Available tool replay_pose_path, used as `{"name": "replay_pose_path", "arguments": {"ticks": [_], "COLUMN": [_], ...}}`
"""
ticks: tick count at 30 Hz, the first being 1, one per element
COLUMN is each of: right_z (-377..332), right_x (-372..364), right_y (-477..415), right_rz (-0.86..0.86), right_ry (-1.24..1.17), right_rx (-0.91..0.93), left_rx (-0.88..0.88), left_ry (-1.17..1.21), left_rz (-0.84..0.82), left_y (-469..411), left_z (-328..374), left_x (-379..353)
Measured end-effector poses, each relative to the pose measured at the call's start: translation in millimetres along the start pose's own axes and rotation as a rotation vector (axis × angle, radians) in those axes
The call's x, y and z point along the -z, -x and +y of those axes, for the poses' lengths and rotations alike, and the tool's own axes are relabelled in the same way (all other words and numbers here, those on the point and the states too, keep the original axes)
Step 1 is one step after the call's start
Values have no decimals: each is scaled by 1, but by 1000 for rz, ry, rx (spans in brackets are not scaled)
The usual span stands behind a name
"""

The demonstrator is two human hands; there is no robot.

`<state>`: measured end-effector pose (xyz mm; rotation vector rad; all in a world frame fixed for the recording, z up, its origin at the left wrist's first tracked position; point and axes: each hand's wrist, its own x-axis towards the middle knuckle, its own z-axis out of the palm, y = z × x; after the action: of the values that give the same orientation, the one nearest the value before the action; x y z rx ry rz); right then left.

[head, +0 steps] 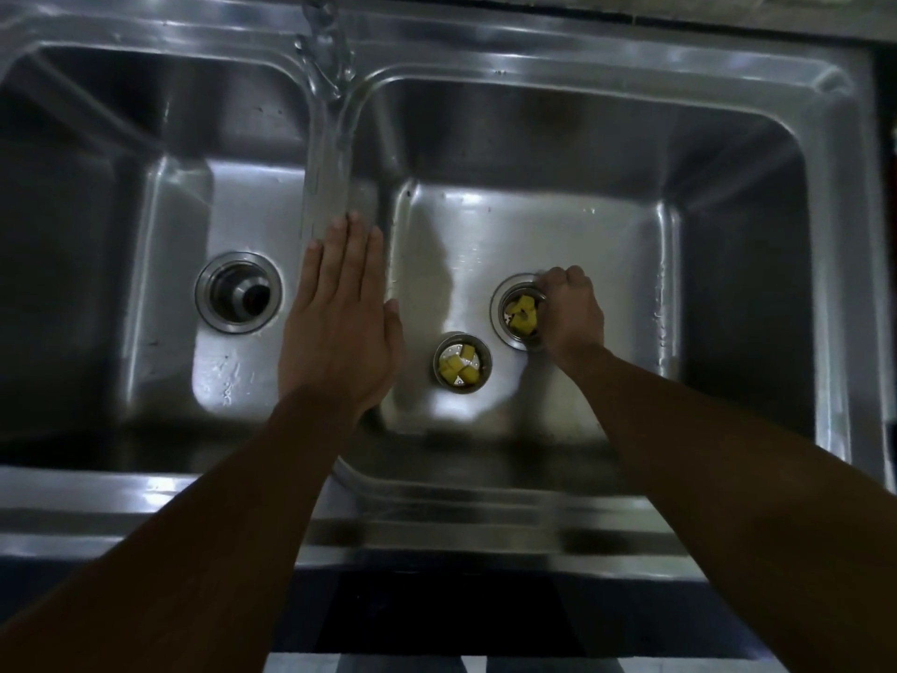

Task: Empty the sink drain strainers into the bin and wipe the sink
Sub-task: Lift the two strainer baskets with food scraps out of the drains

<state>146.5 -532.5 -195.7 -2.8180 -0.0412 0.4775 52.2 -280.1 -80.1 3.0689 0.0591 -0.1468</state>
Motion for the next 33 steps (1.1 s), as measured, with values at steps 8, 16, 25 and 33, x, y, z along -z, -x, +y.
{"name": "replay_pose_path", "arguments": {"ticks": [8,16,25,33], "right_z": [0,3,1,4], "right_x": [-2,-5,-3,-2], "right_y": [-3,-6,-10,-12], "right_rz": [49,56,66,97], "right_ry": [-53,-70,14,32], "right_rx": [15,33,19,41], "left_rx": [14,62,54,56], "left_ry": [47,73,65,70], "left_rz": [29,46,21,22], "left_y": [1,0,1,1], "left_z": [1,2,2,3], "left_x": [0,-1,2,2]}}
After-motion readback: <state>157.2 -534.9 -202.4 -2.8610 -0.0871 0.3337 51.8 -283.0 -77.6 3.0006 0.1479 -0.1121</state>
